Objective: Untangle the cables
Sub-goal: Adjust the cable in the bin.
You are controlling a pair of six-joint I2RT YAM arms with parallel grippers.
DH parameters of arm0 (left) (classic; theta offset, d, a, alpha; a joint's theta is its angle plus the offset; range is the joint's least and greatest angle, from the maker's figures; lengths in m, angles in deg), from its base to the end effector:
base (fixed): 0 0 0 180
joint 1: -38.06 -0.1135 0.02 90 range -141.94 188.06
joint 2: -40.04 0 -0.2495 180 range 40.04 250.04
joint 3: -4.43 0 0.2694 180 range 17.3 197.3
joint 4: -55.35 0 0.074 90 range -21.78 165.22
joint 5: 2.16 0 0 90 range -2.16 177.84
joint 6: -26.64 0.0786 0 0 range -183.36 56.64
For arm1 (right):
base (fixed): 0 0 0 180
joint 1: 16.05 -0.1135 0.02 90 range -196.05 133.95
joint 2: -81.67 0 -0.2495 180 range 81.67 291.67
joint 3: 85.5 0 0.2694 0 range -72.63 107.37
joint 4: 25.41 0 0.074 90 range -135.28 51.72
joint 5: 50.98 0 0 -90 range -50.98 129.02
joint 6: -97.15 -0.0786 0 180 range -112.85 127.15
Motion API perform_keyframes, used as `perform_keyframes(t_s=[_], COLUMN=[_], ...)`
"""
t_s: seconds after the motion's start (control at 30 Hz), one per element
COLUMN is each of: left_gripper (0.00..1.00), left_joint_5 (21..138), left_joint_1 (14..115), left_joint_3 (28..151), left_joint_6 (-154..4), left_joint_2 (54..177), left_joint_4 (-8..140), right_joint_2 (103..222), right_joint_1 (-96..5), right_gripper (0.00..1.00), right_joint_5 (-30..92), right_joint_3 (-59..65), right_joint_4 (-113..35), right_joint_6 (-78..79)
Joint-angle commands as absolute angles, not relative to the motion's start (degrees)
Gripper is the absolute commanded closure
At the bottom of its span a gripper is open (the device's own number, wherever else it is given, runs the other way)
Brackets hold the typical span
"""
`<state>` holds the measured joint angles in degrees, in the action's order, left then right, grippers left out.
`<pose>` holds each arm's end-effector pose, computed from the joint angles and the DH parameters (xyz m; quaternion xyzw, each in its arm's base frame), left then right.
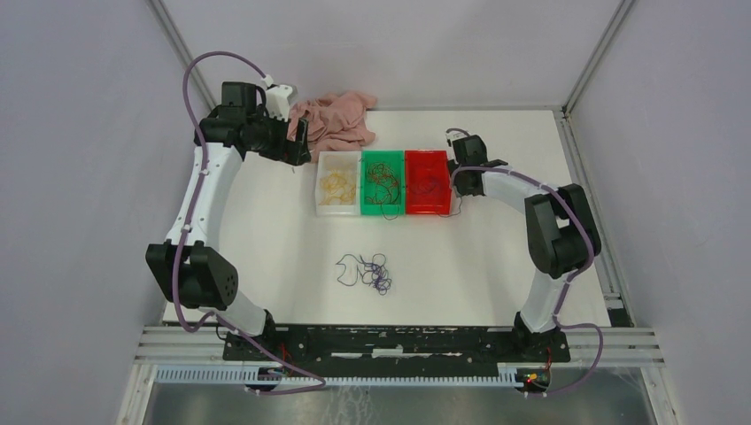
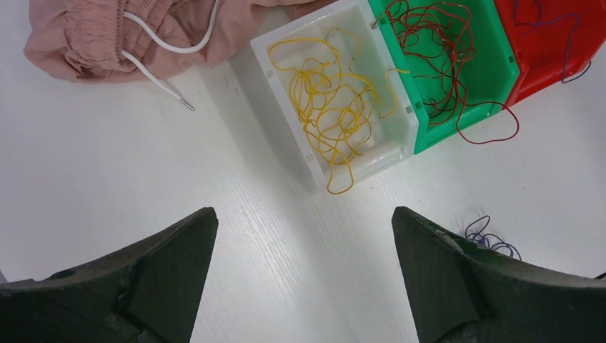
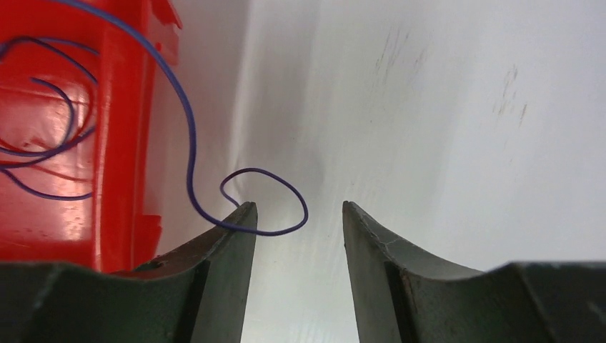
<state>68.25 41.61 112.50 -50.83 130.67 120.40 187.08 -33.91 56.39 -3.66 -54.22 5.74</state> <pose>0.3772 -0.0498 0.3344 0.1894 0.9011 -0.1302 0.3676 0.4109 0.1078 0.1283 -0.0857 0.9331 -0.0876 0.3382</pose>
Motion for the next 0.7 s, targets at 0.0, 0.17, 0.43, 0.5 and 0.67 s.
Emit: perform_keyframes(t_s=[0.0,0.17,0.43,0.5,0.67], left_gripper=[0.01,0.01,0.01,0.01,0.01], left_joint_5=[67.19,67.03,66.53,66.65,67.26], left_joint_1=[41.31,41.30,41.23,41.29,41.23], left_joint_3=[115.50,115.57,117.05,117.59,117.85], left_joint_6=[-49.25,-49.63,-49.74,-49.67,-49.67], left_joint_2=[129.44,130.06,130.26,130.43,130.78], left_joint_4=[120.33,120.62,121.49,121.85,122.08], right_joint_2=[188.09,187.09,188.85,189.24,187.24], right_joint_1=[-34.01,-34.64,-35.90,-35.91,-35.95], right_gripper=[0.48,0.59,0.60,0.67,0.99], right_joint_5=[59.55,59.36,59.63,58.42,57.72], right_joint_3=[-1.83,-3.17,-3.17,-3.11,-3.49], right_joint_4=[-50.62,-46.09,-43.77,-43.31,-43.13], right_joint_6=[11.52,14.40,19.62,19.70,19.27])
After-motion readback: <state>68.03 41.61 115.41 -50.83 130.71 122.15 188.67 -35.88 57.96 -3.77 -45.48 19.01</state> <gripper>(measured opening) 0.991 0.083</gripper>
